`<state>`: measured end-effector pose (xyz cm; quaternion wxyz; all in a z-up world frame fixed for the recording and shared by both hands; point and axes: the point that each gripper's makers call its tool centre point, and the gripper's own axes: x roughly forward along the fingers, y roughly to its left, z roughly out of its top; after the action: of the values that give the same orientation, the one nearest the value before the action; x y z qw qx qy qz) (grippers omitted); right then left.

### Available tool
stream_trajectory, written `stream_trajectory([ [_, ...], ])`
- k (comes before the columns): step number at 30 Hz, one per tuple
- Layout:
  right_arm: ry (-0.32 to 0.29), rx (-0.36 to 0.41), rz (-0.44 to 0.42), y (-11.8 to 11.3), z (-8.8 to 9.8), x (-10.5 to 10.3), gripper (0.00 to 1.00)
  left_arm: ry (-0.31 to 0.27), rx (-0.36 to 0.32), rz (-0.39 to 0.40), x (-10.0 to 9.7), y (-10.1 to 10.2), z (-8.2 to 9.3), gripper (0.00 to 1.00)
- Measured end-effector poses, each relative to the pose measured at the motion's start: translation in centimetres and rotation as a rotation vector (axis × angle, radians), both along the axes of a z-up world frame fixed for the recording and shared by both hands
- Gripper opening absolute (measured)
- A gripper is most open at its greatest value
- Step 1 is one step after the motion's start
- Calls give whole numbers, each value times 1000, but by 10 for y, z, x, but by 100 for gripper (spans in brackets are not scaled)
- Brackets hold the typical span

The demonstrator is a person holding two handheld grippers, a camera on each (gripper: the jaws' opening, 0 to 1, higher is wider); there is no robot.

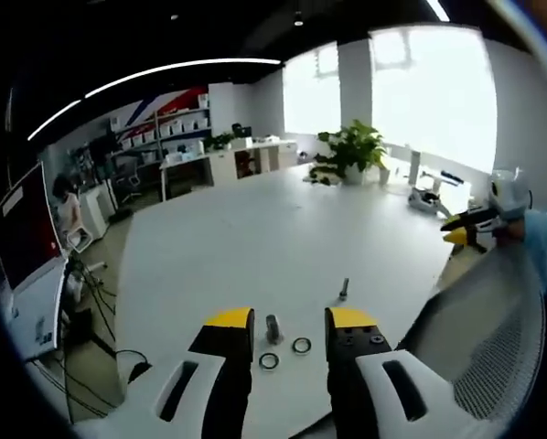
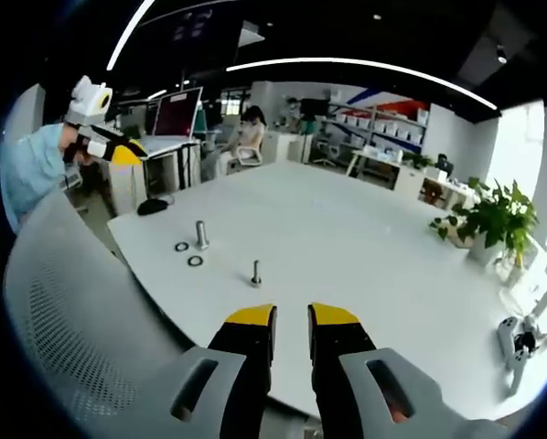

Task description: Place the washer onto the threaded stud by aligning its center hole with the stud, sliding it down to the base, and recovering from edge contact or off-axis alignment until the washer reaches the visible bottom stop.

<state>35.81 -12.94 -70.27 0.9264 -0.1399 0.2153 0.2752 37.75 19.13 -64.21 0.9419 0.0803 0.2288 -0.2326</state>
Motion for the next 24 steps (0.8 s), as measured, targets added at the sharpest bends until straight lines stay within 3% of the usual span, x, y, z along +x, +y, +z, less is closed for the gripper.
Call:
stream_trajectory([
  [4, -4, -5, 3, 1, 1, 2, 16, -2, 50, 6, 16, 7, -8, 29],
  [6, -2, -9, 3, 2, 1, 3, 16, -13, 123, -5, 23, 11, -12, 29],
  [10, 21, -6, 29, 7, 1, 5, 15, -22, 160, -13, 36, 8, -16, 30],
  [13, 18, -8, 30, 6, 1, 9, 15, -11, 148, -30, 44, 6, -19, 30],
  [21, 36, -44, 20, 2, -2, 15, 15, 76, 174, -52, 66, 19, -52, 30],
  [24, 54, 1, -13, 0, 0, 17, 15, 118, 113, -68, 71, 15, -59, 30],
])
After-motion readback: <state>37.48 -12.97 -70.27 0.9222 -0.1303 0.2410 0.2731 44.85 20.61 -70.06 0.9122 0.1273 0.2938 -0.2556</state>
